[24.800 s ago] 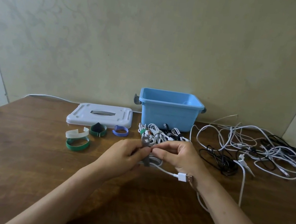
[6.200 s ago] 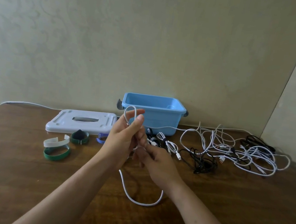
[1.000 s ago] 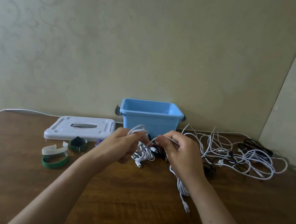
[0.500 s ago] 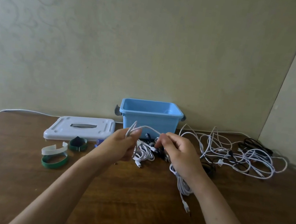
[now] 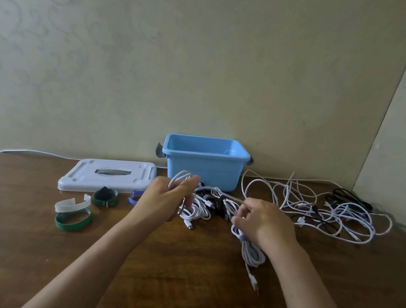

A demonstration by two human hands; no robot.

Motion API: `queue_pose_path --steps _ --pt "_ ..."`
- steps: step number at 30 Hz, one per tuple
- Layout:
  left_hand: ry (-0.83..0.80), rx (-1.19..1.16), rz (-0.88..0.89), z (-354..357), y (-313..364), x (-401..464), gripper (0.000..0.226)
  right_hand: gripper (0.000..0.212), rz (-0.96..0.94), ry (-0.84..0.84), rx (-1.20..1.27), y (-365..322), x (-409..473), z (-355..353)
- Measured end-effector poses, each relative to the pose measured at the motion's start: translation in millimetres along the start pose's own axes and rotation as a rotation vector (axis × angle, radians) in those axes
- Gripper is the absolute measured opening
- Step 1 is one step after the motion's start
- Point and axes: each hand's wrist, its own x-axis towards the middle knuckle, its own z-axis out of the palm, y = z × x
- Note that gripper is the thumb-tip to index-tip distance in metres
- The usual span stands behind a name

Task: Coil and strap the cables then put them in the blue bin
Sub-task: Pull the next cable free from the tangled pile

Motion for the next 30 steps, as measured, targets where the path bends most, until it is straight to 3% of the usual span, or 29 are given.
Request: queue_pose_path --steps 8,11,17,21,25,30 --pt "-0.054 0.089 -0.035 6 -6 2 0.049 0.055 0.151 -0.162 -0.199 4 -1 -2" --pt "-0.063 0.081 -0.051 7 -6 2 0.049 0.049 0.149 -0.196 -0.133 1 0 1" --pt "-0.08 -0.009 -0.096 5 -6 2 0.05 0.029 0.098 -0.096 0.045 -7 4 17" --pt "-0.076 -0.047 -0.151 5 -7 4 0.05 0.034 0.077 -0.09 0.1 -9 3 20" --pt "-0.001 0.043 -0.136 5 -12 7 0.057 0.046 0.09 -0.115 -0.002 -9 4 22" --pt "0.056 0.094 -0.088 6 -11 8 0.052 0.03 0.034 -0.097 0.268 -17 3 32"
